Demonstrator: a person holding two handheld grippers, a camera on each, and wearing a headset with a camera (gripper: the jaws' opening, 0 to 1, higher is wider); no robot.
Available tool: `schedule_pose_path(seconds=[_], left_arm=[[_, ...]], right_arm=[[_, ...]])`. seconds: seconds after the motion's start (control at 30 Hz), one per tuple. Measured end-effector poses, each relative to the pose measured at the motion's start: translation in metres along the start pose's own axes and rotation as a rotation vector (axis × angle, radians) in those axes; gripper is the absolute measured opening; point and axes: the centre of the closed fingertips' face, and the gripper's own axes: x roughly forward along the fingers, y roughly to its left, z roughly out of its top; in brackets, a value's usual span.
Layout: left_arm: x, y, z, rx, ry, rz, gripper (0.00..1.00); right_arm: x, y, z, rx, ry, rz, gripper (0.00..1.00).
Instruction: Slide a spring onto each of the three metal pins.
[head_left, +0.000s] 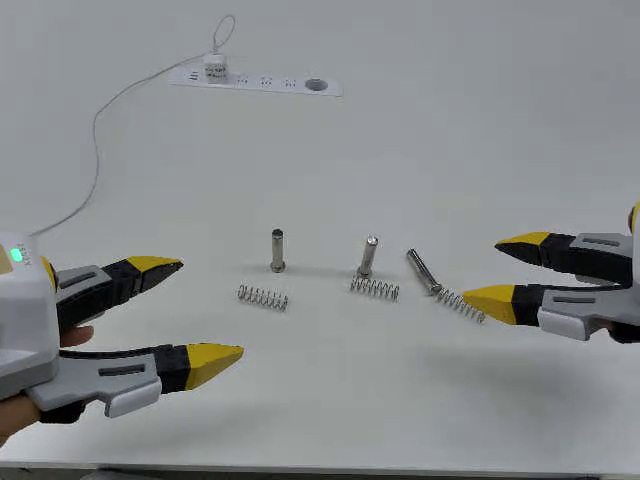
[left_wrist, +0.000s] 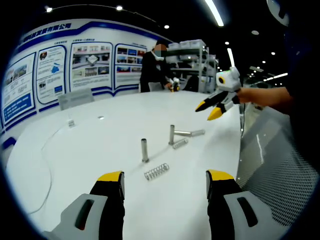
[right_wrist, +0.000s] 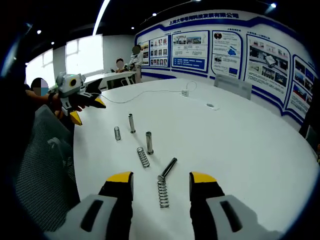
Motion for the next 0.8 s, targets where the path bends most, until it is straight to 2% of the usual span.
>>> schedule_pose_path(seconds=[0.23,0.5,0.8], left_arm=[[0.000,0.000,0.000,0.001,0.001,-0.006,0.68],[0.002,0.000,0.002,0.002,-0.002,-0.009,0.68],[0.002,-0.001,0.000,0.001,0.002,-0.015,0.67]], right_arm=[[0.014,-0.003,0.000,-0.008,0.066,-0.011,0.42],[0.022,-0.012,0.007,-0.009,0.104,-0.033,0.38],[0.039,-0.021,0.009,-0.007,0.176,-0.059,0.31]])
